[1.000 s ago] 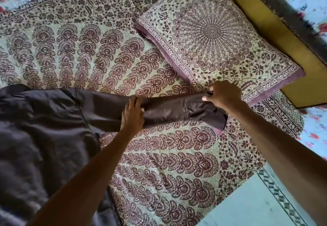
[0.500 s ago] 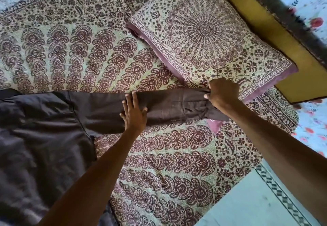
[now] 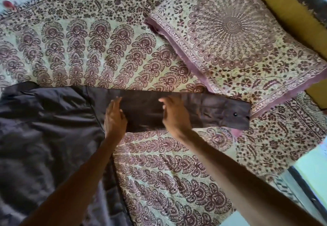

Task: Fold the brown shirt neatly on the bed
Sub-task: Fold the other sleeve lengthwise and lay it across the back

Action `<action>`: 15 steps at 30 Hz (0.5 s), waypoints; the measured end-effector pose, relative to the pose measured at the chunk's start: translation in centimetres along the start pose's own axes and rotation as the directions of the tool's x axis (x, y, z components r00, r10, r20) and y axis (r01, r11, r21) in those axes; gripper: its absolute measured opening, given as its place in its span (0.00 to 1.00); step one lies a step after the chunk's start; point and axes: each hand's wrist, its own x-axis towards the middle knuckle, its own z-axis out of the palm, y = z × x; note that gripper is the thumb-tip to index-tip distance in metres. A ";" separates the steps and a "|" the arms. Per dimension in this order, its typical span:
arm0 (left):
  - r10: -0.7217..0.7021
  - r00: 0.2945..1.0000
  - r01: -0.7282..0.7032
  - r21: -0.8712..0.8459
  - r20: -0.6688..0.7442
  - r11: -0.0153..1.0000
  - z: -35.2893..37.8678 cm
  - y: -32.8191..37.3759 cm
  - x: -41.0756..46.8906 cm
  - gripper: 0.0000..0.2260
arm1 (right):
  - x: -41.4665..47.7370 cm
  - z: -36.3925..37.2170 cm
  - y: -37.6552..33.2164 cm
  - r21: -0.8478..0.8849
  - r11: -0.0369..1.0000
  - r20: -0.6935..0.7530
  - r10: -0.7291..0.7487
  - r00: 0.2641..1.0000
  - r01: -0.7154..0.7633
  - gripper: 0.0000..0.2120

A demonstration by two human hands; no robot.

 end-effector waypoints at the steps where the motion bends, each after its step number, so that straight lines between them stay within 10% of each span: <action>1: -0.022 0.999 0.022 -0.006 -0.026 1.000 -0.7 -1.8 0.4 0.26 | 0.2 2.4 -1.6 0.043 0.999 0.049 -0.005 0.999 0.002 0.25; 7: -0.015 1.000 0.015 -0.017 0.027 1.000 -1.2 -8.9 1.7 0.26 | 4.5 15.1 -8.2 -0.082 0.982 0.257 -0.144 0.956 0.170 0.36; 15: -0.070 0.998 0.065 0.284 0.008 0.957 0.7 -7.8 1.4 0.29 | 3.6 13.2 1.8 -0.376 0.915 0.087 -0.120 0.989 0.144 0.32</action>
